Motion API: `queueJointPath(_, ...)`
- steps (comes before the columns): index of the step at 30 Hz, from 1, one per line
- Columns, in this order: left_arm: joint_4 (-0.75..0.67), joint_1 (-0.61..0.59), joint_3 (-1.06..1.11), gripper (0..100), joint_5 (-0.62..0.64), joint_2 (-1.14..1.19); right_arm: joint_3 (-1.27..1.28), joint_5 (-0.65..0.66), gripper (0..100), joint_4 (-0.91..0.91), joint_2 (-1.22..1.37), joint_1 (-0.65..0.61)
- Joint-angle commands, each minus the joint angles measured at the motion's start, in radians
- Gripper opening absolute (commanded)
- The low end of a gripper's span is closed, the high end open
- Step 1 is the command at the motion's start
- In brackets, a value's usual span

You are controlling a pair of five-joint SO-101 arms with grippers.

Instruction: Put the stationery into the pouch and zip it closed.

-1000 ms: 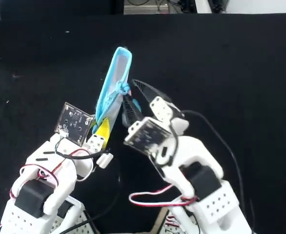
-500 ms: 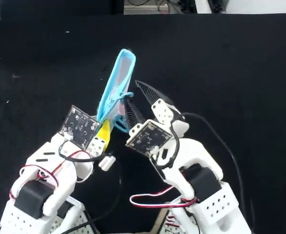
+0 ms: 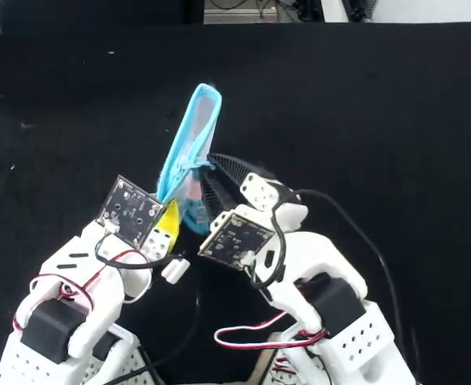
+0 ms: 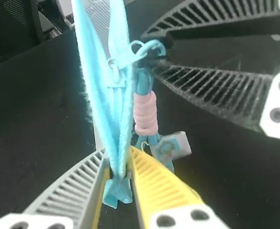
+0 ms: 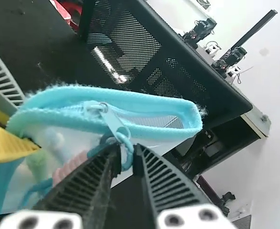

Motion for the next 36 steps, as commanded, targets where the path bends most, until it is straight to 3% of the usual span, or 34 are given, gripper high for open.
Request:
queueJointPath(1, 0.038, -0.001, 0.013, 3, -0.011, 0.006, -0.007, -0.008, 1.1, 0.006, 0.01, -0.014)
queueJointPath(7, 0.052, -0.001, 0.013, 3, -0.009, 0.005, -0.018, -0.146, 1.1, -0.092, 0.018, 0.074)
queueJointPath(15, 0.052, -0.001, 0.013, 3, -0.008, 0.005, -0.047, -0.226, 1.1, -0.127, 0.019, 0.176)
queueJointPath(29, 0.052, -0.001, 0.013, 3, -0.006, 0.005, -0.134, -0.221, 1.1, -0.135, 0.021, 0.18)
queueJointPath(36, 0.052, 0.001, 0.013, 3, -0.006, 0.005, -0.197, -0.222, 1.1, -0.175, 0.13, 0.255)
